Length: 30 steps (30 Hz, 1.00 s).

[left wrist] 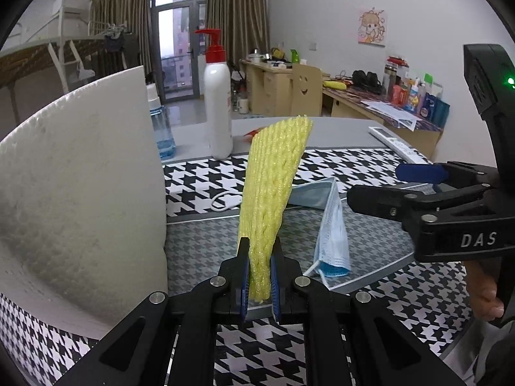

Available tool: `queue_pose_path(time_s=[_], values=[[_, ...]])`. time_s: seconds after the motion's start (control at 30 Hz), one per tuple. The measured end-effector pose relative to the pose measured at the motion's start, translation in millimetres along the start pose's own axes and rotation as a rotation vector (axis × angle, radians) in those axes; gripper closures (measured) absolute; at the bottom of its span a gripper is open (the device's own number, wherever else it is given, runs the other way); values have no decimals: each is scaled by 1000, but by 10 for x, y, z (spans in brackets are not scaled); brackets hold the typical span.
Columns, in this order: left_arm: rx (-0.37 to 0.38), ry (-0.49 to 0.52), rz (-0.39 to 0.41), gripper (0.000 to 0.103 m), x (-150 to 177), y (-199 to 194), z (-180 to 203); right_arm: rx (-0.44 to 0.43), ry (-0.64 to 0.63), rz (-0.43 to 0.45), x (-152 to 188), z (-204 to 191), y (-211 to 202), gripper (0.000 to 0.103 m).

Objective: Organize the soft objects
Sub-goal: 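Grasp the blue face mask with the right gripper while the left holds the sponge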

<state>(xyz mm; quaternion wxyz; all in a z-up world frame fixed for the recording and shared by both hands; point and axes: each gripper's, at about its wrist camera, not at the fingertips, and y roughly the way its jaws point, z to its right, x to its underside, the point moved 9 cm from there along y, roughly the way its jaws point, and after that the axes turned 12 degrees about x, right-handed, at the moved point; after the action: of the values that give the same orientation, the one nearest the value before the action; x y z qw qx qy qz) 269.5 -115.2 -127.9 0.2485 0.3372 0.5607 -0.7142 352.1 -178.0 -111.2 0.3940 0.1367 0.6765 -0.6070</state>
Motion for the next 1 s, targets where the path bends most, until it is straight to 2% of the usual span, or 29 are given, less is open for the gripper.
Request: queue_pose_path(time_s=[0.27, 0.43, 0.73, 0.8, 0.87, 0.97, 1.0], values=[[-1, -18, -10, 91, -3, 40, -63, 3, -1, -53, -7, -62, 226, 7], [-2, -24, -20, 91, 19, 66, -87, 5, -8, -81, 10, -98, 337, 16], [2, -22, -33, 91, 21, 105, -102, -13, 9, -164, 127, -92, 498, 45], [4, -19, -35, 91, 26, 101, -100, -15, 10, -182, 167, -97, 517, 58], [3, -19, -37, 91, 22, 95, -103, -13, 10, -186, 199, -96, 508, 64], [0, -15, -36, 91, 18, 63, -107, 12, 31, -200, 254, -29, 495, 84], [1, -16, -36, 91, 16, 56, -110, 7, 44, -198, 257, -9, 474, 86]])
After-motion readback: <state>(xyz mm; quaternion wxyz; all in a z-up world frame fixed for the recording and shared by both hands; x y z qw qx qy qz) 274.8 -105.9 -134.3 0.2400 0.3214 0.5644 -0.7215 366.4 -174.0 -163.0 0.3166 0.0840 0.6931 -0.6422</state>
